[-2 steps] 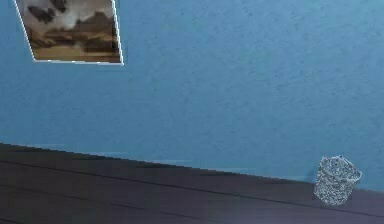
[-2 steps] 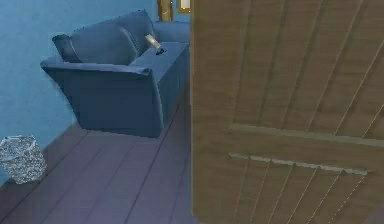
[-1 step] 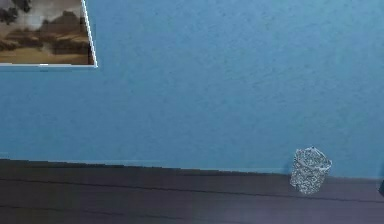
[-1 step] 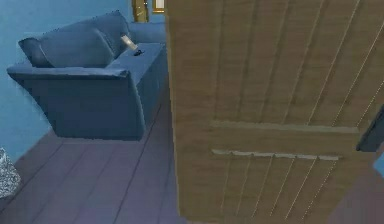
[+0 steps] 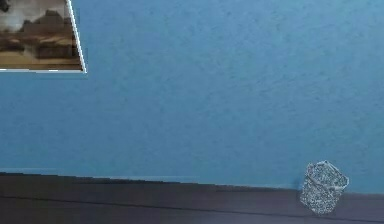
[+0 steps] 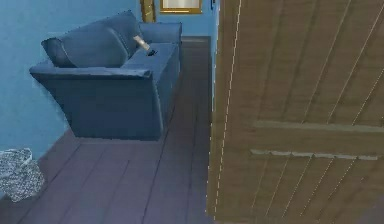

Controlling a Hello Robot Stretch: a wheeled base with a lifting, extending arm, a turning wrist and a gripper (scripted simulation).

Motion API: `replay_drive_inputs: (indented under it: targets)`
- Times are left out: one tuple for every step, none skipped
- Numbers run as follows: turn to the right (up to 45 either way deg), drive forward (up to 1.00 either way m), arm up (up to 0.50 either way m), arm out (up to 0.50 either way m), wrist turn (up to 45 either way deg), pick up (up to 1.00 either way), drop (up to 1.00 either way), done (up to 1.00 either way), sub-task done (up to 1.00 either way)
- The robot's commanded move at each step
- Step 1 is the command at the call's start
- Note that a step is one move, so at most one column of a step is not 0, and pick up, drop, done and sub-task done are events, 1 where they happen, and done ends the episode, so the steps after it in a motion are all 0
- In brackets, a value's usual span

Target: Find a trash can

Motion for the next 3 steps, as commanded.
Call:
replay_drive_inputs:
  targets:
    - [42.0,0.0,0.0,0.0,0.0,0.0,0.0,0.0,0.0]
    - [0.0,0.7,0.0,0.0,0.0,0.0,0.0,0.0,0.0]
    - [0.0,0.0,0.0,0.0,0.0,0.0,0.0,1.0,0.0]
